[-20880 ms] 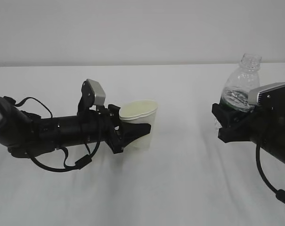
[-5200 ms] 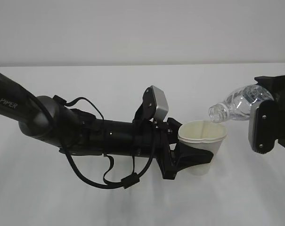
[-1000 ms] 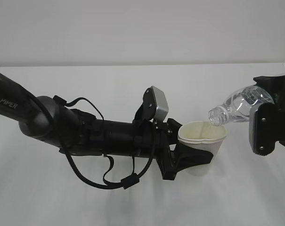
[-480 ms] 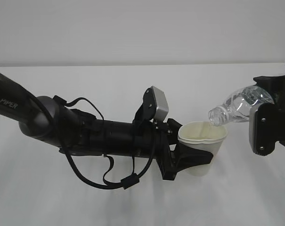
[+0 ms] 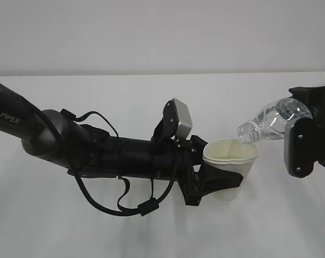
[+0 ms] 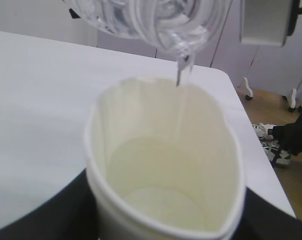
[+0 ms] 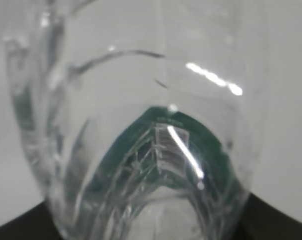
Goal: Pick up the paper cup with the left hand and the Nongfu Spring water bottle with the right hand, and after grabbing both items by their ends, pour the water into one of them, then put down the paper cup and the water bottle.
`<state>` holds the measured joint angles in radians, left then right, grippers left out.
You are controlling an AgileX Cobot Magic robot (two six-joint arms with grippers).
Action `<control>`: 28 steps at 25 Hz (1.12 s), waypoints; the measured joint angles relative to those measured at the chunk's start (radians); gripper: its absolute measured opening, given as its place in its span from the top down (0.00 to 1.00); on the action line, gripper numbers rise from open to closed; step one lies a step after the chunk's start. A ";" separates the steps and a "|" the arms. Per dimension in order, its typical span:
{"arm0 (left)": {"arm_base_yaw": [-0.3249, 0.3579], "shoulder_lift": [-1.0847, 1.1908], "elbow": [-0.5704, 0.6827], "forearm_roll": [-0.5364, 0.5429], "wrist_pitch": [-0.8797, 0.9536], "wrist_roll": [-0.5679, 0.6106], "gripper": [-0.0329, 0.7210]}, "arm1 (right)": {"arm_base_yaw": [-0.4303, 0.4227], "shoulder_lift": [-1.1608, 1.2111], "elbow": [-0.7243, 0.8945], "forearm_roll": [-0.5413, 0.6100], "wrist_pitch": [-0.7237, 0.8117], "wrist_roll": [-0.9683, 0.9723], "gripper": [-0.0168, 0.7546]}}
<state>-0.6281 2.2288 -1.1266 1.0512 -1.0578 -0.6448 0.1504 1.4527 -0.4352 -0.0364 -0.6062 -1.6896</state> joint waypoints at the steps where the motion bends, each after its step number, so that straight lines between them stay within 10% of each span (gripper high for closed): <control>1: 0.000 0.000 0.000 0.000 0.000 0.000 0.40 | 0.000 0.000 0.000 0.000 0.000 0.000 0.46; 28: 0.000 0.000 0.000 0.016 0.002 0.000 0.40 | 0.000 0.000 0.000 -0.016 -0.002 0.000 0.46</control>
<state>-0.6281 2.2288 -1.1266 1.0674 -1.0556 -0.6448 0.1504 1.4527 -0.4352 -0.0524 -0.6083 -1.6896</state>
